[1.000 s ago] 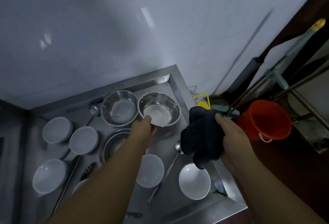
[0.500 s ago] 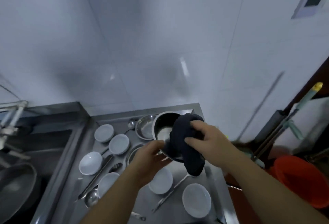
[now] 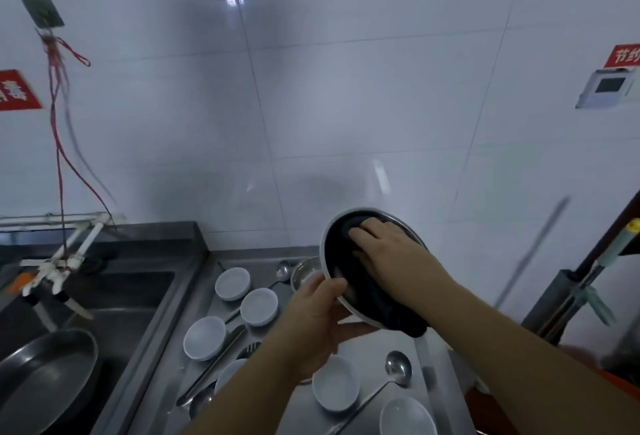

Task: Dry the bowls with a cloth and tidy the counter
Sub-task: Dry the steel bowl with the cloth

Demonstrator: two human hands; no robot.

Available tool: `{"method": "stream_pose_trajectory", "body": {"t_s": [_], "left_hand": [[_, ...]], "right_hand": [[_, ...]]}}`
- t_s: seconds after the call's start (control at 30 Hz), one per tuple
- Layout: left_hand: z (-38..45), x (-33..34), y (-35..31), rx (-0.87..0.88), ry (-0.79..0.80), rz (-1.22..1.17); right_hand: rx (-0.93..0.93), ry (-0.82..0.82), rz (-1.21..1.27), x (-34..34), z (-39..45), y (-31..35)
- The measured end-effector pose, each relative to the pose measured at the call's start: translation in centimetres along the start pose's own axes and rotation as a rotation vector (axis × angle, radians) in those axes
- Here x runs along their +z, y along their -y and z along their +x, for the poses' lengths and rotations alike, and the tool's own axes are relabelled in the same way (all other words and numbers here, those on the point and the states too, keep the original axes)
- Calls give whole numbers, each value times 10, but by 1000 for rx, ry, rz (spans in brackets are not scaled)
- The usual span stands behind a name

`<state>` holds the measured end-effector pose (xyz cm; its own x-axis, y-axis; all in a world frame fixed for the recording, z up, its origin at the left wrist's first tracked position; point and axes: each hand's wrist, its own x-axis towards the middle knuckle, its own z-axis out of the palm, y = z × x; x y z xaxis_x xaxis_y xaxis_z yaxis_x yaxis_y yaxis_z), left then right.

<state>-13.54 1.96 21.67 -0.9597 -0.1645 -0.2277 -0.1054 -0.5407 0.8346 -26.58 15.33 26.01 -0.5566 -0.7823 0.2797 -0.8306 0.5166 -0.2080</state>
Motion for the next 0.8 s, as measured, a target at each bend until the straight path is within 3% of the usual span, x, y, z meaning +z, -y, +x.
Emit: {"method": "stream_pose_trajectory", "body": {"t_s": [0.1,0.23,0.4,0.47,0.6,0.63,0.7,0.8], "left_hand": [[2,-7,-24,94,-11,28],[3,-23,-54,206,-23,139],[-2,-52,-72,290,-17,302],[-5,-66,-73,254,-14,346],[-10,-82,-74,198,69,363],[-12,-84,-73,177,92,348],[-17,-86,-72,113,114,268],[-21,-88,-62,73,144,121]], "right_hand": [[236,-10,21,4,26,17],[478,94,158,2,53,42],[482,306,260,-3,54,73],[486,283,519,1,44,89],[575,136,1426,18,26,121],[582,101,1503,24,25,124],[509,4,1348,35,28,125],[354,-154,777,40,38,122]]}}
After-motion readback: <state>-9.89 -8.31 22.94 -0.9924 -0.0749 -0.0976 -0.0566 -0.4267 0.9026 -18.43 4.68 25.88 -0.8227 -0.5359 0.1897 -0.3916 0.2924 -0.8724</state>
